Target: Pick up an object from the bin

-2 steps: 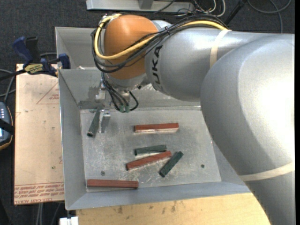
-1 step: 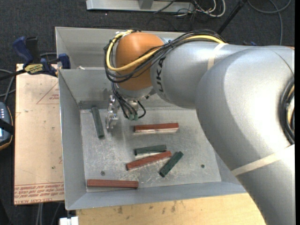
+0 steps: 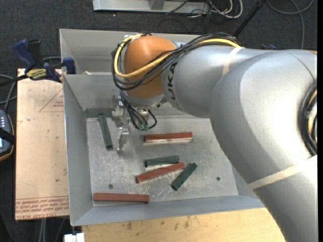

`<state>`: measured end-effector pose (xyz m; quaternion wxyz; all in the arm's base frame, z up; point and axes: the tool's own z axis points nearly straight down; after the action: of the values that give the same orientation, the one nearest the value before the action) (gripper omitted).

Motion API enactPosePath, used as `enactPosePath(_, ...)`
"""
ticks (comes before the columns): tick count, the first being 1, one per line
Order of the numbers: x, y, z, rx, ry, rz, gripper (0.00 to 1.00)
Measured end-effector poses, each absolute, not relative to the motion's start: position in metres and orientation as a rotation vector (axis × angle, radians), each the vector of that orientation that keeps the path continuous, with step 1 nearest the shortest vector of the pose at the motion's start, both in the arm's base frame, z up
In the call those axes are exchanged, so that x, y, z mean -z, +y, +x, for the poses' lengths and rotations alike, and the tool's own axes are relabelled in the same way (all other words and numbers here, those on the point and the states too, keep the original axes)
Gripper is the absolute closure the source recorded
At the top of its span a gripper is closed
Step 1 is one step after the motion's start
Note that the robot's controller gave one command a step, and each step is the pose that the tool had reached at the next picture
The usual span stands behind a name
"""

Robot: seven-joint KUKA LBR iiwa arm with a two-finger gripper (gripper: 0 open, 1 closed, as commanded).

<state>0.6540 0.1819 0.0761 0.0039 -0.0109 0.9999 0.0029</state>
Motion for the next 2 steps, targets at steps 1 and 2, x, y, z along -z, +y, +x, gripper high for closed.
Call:
enactPosePath(1,-0.076,0.182,0.654,-0.009,3.132,-0.034,0.00)
enactPosePath(2,-0.081,0.159,0.646,-0.010,3.129,-0.180,0.00)
